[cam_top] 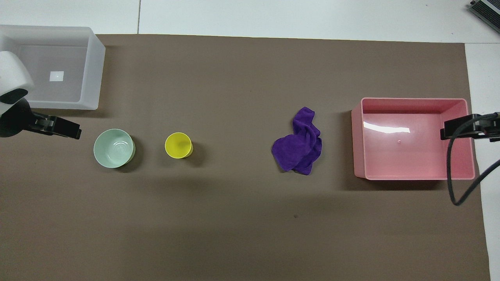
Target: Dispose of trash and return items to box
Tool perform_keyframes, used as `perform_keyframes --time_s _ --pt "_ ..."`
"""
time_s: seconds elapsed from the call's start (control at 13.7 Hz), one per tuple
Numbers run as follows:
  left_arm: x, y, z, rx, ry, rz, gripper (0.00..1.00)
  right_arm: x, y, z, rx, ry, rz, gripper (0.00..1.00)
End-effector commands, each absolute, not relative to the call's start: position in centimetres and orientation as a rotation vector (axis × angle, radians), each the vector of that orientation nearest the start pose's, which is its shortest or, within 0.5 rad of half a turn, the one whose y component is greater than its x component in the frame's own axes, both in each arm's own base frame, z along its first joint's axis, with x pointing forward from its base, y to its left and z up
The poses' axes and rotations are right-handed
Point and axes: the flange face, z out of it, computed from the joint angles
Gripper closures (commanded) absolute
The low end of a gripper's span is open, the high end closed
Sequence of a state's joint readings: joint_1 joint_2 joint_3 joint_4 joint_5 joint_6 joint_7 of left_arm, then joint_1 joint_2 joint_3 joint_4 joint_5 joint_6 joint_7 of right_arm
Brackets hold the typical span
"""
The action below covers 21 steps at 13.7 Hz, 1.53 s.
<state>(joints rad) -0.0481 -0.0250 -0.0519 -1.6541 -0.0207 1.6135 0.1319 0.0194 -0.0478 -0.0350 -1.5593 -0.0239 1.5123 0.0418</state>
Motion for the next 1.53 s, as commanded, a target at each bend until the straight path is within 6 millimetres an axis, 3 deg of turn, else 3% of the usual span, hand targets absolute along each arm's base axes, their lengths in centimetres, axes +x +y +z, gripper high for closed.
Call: perform_keyframes --time_s 0.0,0.8,1.02,1.17,1.24,1.46 --pt "53.8 -5.5 60.4 -3.119 0.339 -0.002 0.00 52.5 -1.1 64.9 -3.154 0.090 -0.017 0.00" --pt "54.3 -5.3 60.1 -3.120 0.327 -0.067 0.00 52.2 -0.8 64.9 -3.155 0.078 -0.017 0.00" --pt "54.5 -5.2 59.1 -3.120 0.324 -0.082 0.00 52.4 -0.6 64.0 -3.154 0.077 -0.051 0.00" --pt "54.8 -4.7 57.4 -3.123 0.305 -0.103 0.00 52.3 -0.3 63.7 -3.154 0.070 -0.056 0.00" --pt "54.9 -3.3 55.9 -3.124 0.264 -0.117 0.00 52.3 0.0 63.2 -3.155 0.060 -0.044 0.00" --pt "55.0 -1.7 50.7 -3.126 0.220 -0.130 0.00 53.0 4.3 60.3 -3.149 0.031 -0.062 0.00"
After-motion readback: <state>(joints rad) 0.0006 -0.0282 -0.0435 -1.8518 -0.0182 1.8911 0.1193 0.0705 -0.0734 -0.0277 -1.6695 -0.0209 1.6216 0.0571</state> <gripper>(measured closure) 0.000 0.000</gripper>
